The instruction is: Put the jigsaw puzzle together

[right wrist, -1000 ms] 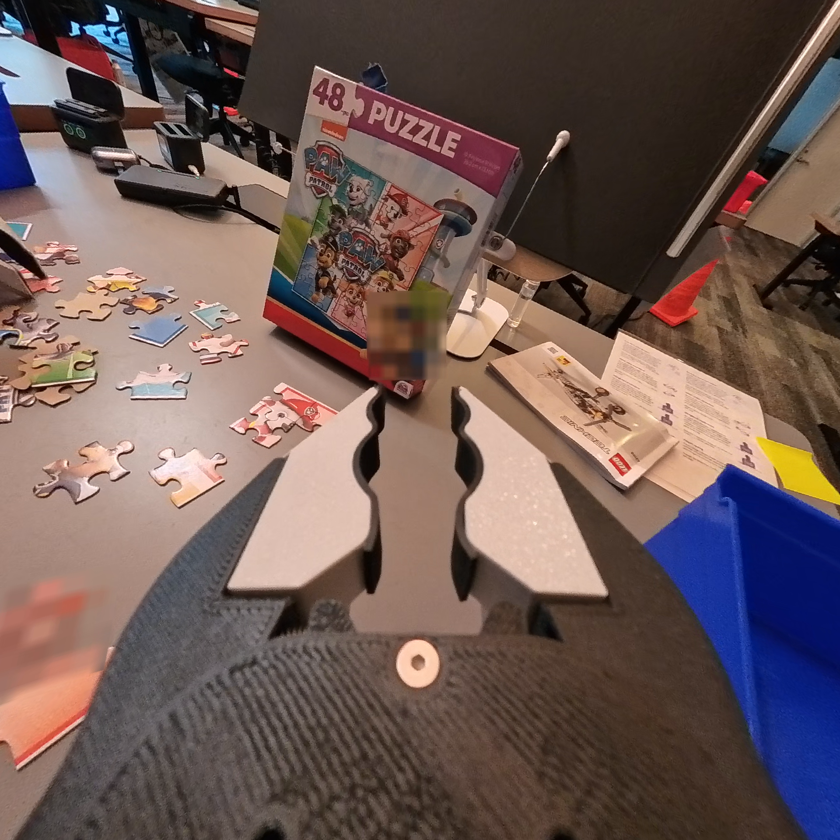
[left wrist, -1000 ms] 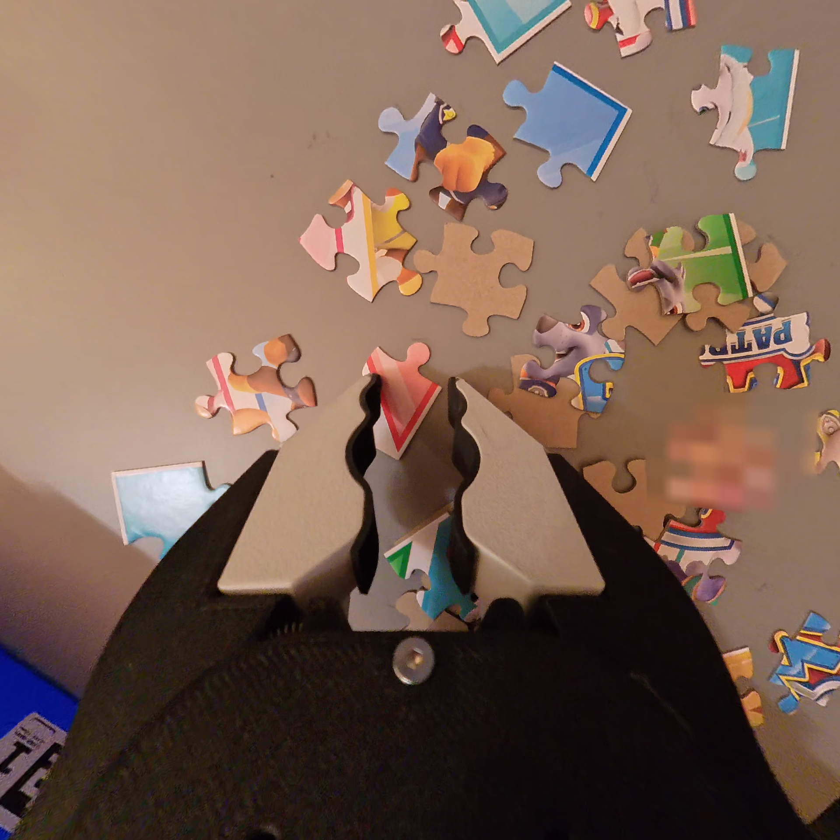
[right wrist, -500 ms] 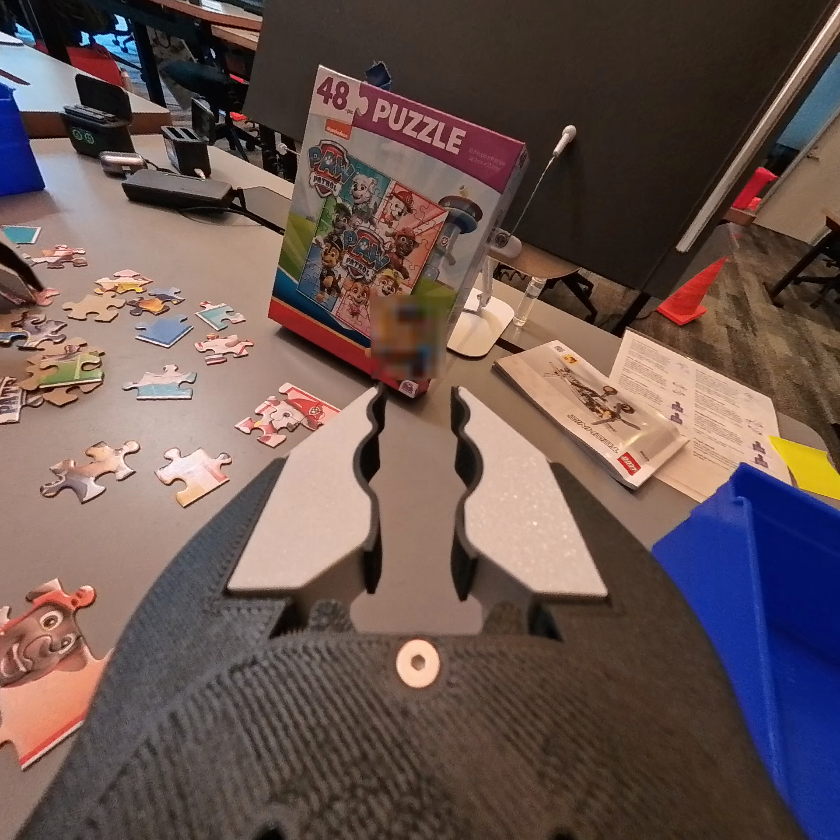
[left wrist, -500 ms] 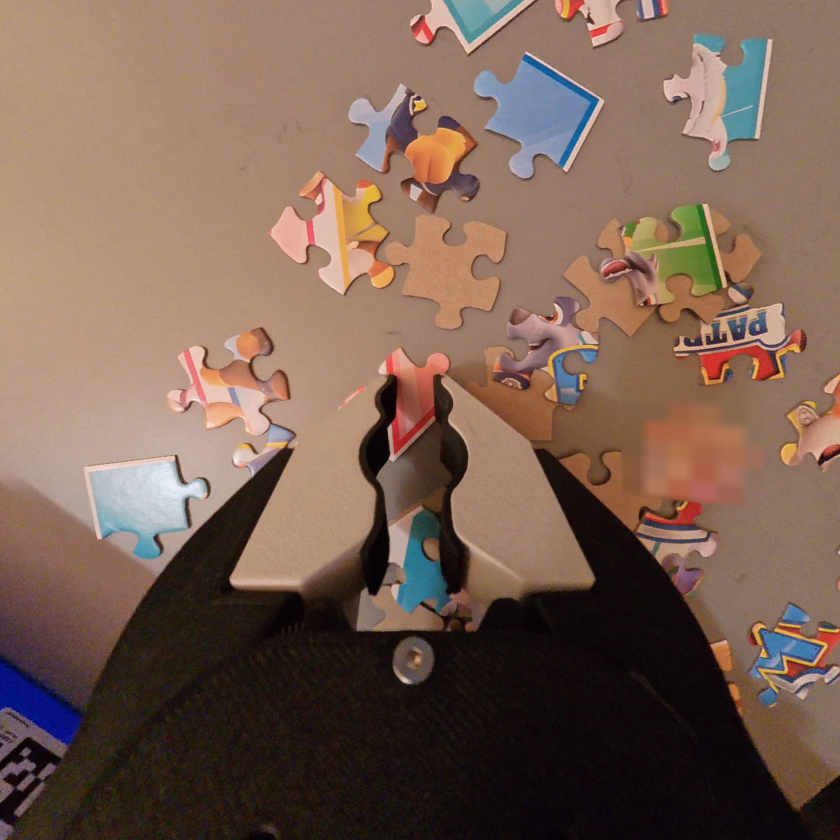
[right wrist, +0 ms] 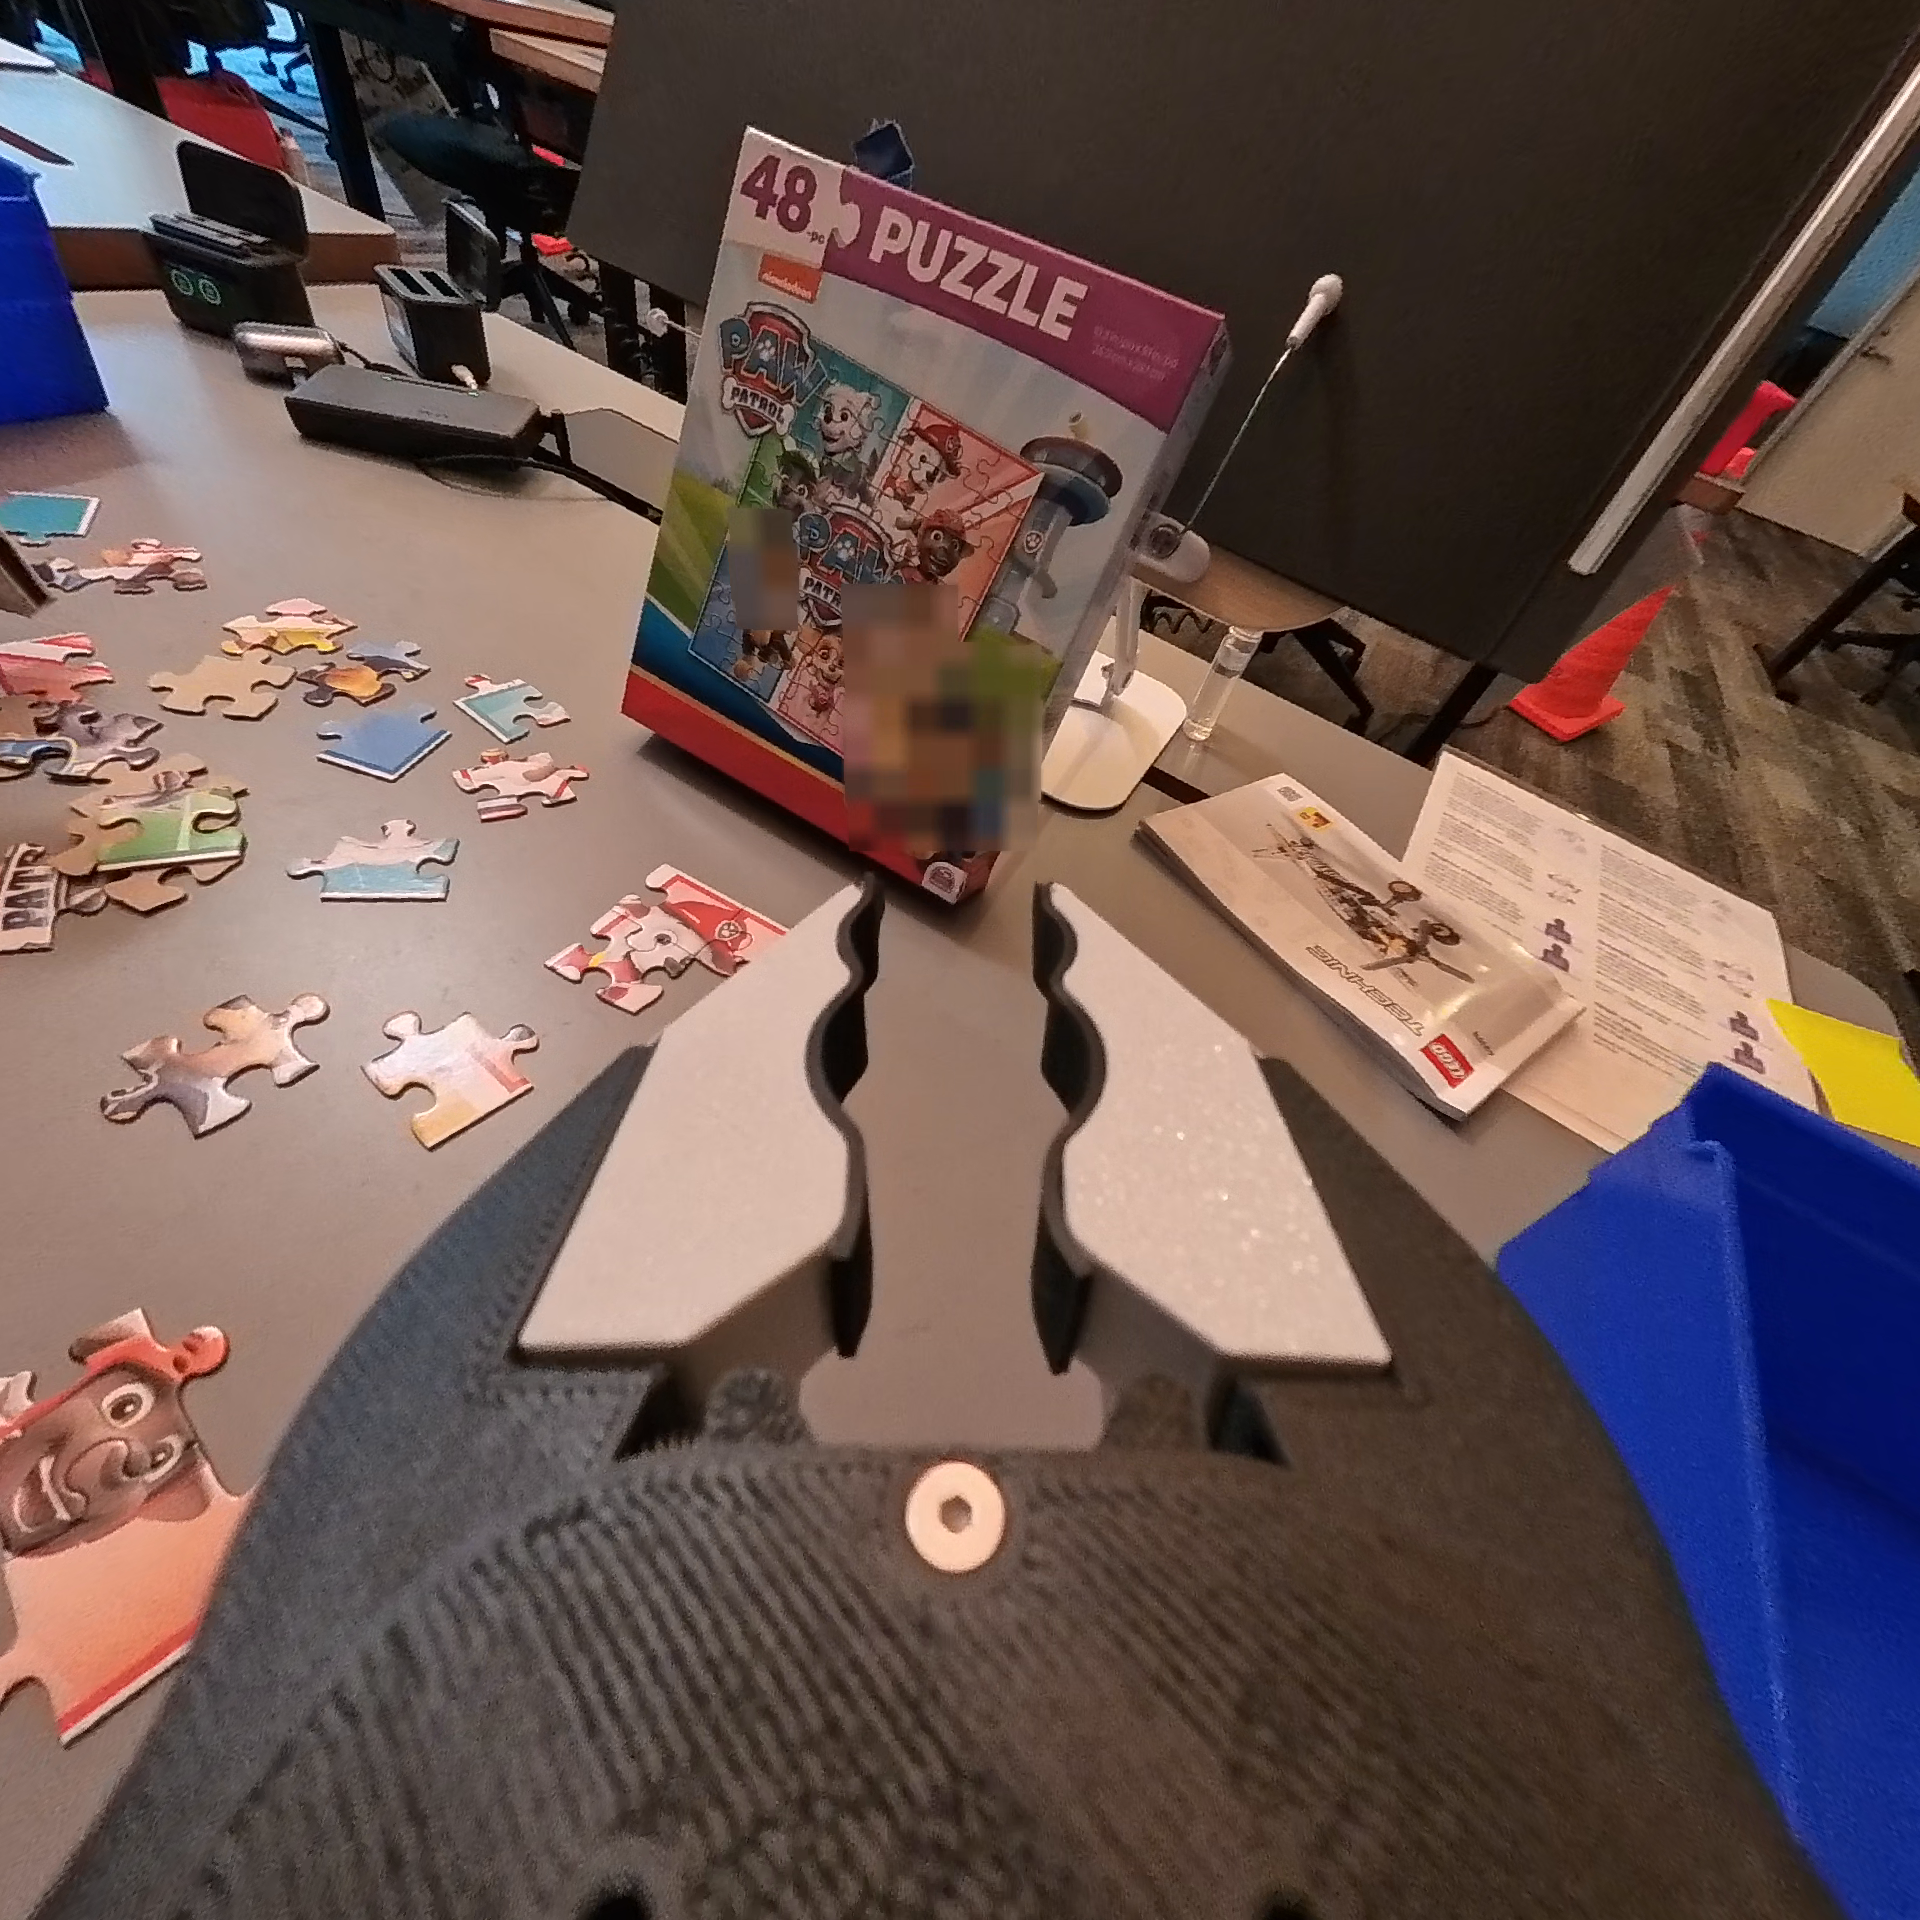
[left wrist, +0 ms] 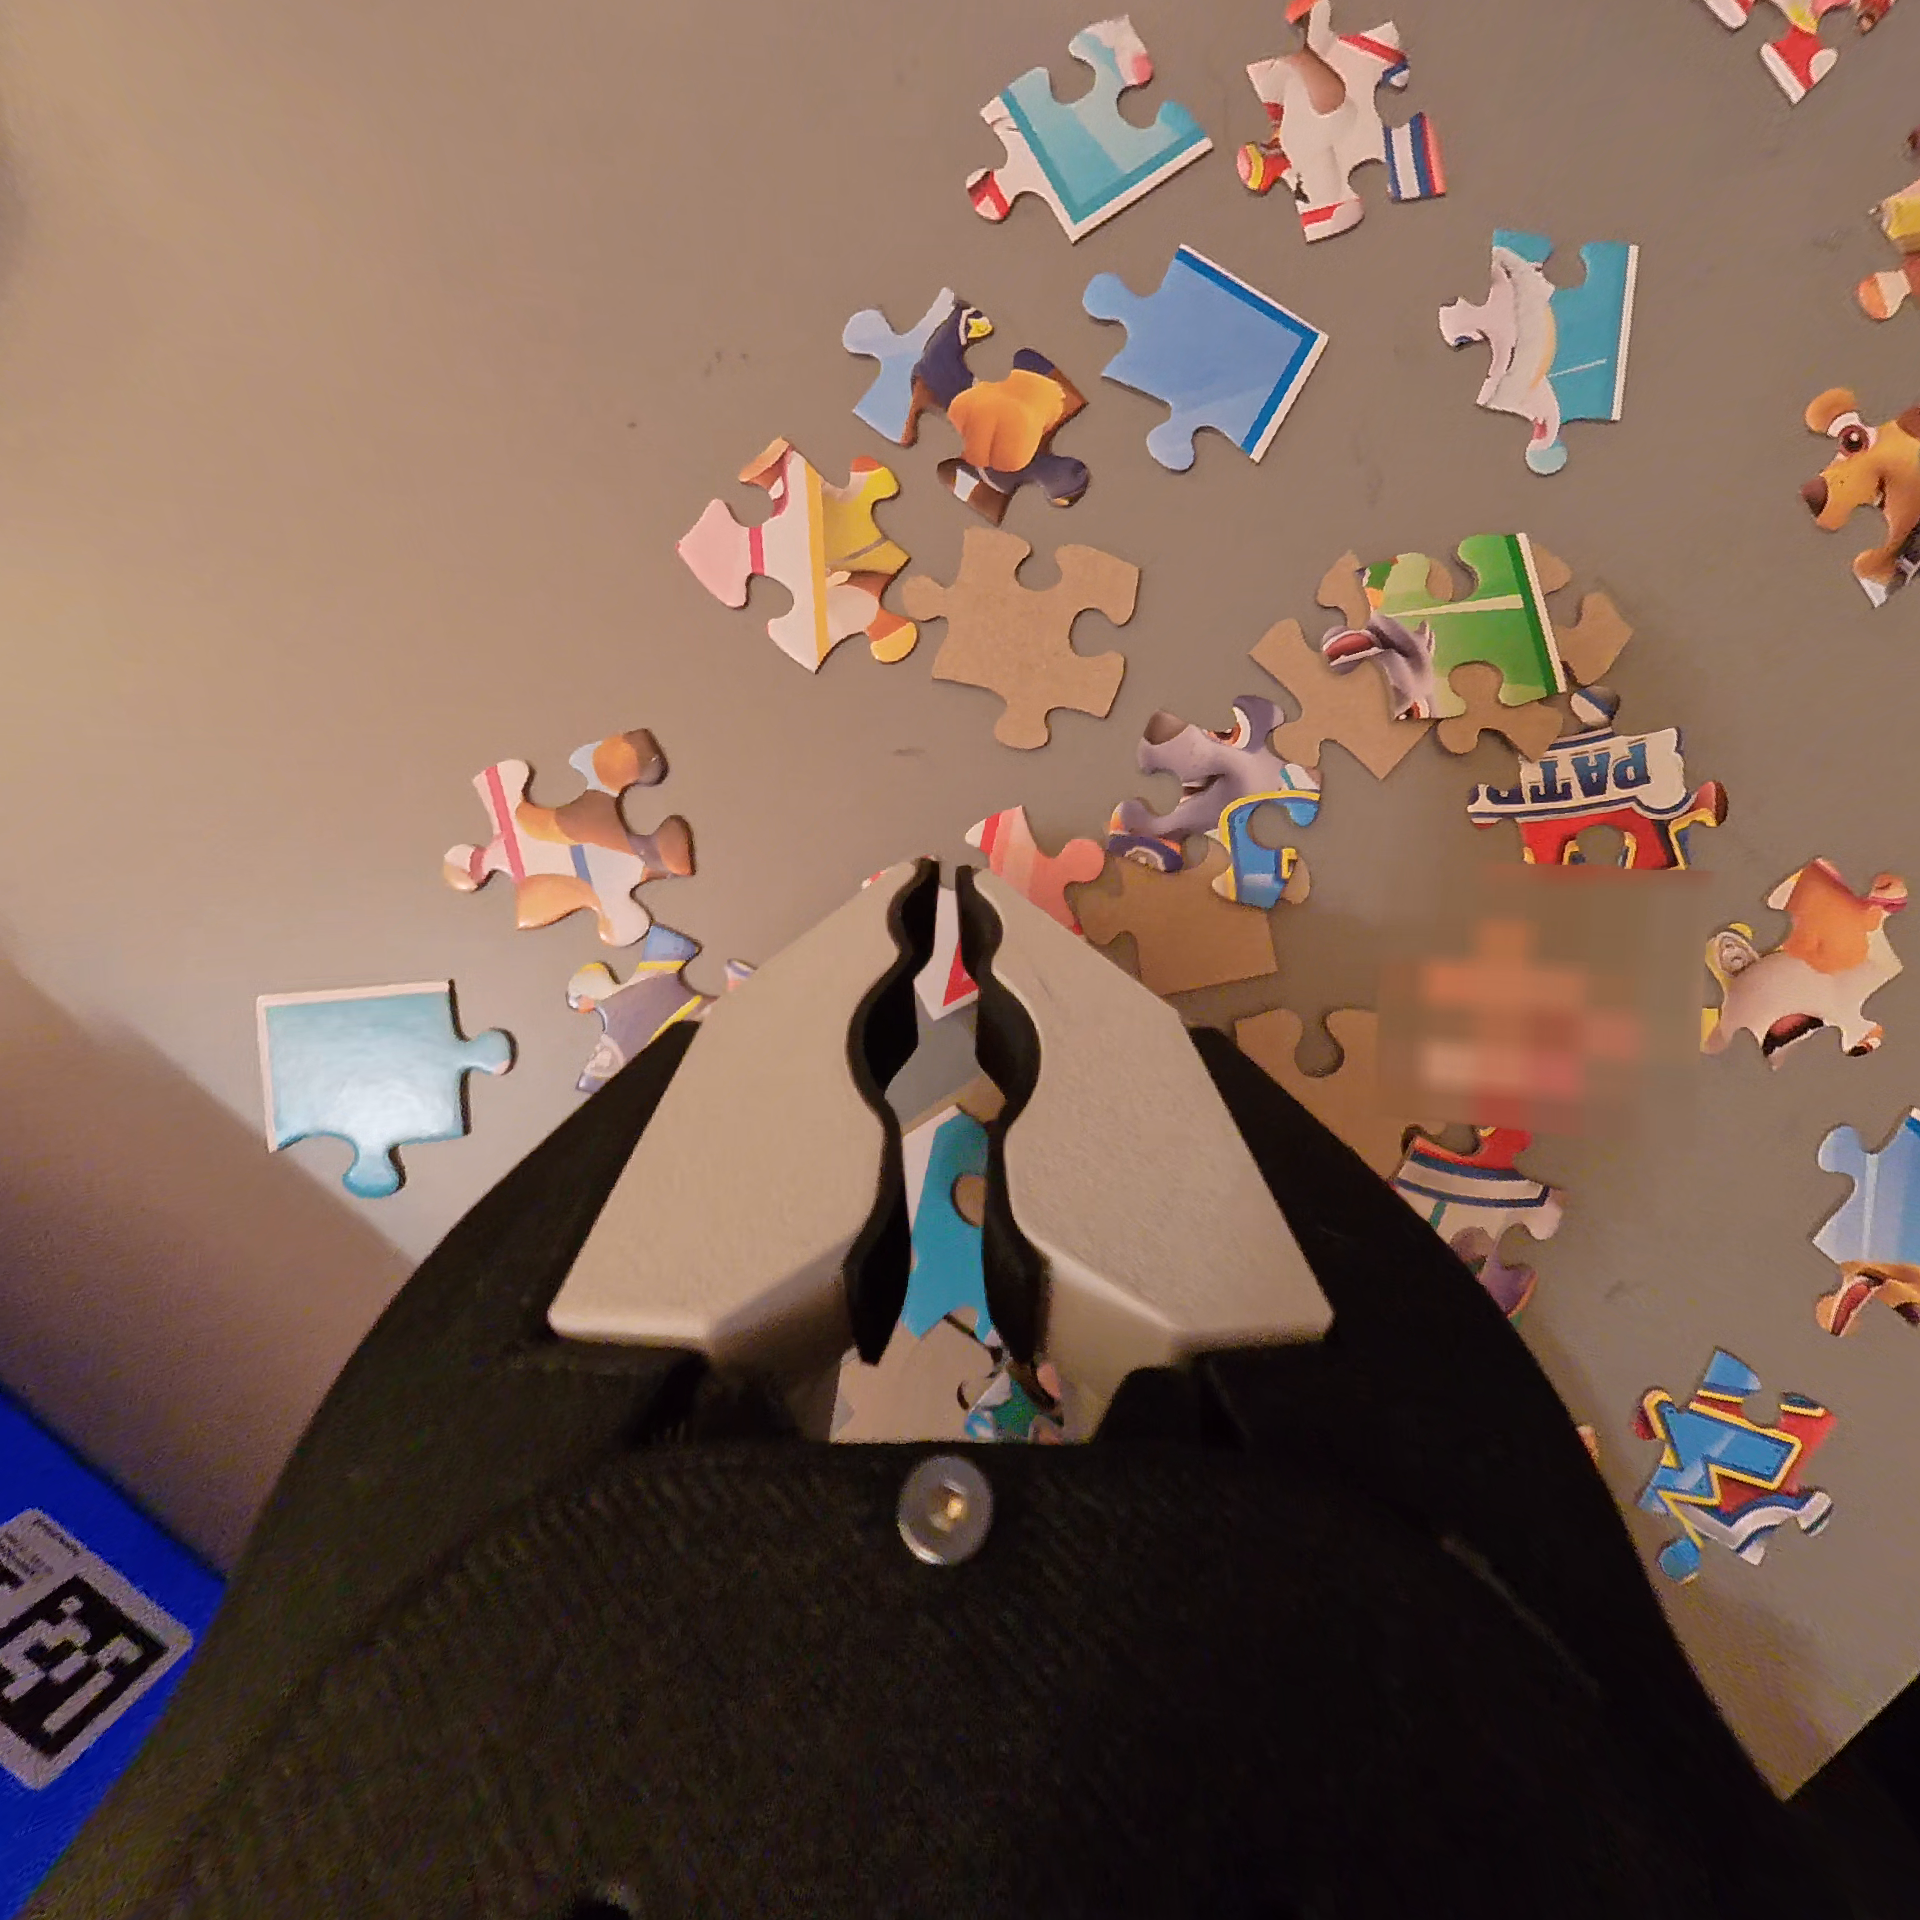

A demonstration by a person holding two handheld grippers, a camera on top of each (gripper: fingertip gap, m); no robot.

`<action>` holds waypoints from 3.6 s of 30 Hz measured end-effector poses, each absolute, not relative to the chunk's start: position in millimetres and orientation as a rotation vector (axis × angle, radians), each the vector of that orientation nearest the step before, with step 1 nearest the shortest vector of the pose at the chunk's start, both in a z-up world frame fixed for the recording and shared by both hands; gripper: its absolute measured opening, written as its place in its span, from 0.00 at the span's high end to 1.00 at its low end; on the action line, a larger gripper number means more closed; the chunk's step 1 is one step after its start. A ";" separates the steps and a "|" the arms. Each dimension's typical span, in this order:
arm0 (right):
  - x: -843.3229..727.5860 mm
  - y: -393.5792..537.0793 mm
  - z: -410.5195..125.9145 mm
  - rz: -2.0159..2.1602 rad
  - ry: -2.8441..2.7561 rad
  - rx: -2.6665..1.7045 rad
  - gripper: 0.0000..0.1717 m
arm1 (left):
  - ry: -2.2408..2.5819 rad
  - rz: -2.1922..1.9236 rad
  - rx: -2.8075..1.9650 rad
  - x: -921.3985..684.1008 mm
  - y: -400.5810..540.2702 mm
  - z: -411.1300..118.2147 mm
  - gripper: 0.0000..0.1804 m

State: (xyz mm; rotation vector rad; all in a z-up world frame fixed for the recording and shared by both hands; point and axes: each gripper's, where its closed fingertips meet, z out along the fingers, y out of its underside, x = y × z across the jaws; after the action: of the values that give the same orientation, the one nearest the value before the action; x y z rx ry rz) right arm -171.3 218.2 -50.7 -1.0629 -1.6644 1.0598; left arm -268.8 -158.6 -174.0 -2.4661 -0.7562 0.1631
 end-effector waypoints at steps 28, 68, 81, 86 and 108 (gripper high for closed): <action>-170.2 217.6 -52.6 1.065 -1.669 -1.066 0.84 | -0.562 0.144 -2.655 -276.4 -164.0 -194.4 0.76; -172.6 208.0 -55.6 1.069 -1.694 -1.047 0.84 | -0.423 0.051 -2.594 -249.6 -149.7 -194.3 0.83; -171.2 210.1 -54.3 1.077 -1.684 -1.048 0.84 | -0.449 0.070 -2.575 -251.9 -148.2 -190.0 0.89; -172.4 205.8 -54.4 1.097 -1.689 -1.048 0.84 | -0.477 0.052 -2.447 -250.8 -141.7 -167.0 0.90; -154.1 13.0 -61.8 2.526 -1.691 -1.431 1.00 | -0.184 0.154 -2.049 -146.3 25.4 -82.0 0.90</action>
State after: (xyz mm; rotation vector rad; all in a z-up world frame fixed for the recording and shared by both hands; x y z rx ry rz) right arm -154.1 13.0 -61.8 -1.4309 -1.6910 2.5260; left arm -146.3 25.4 -82.0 -2.0487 -0.1840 0.1545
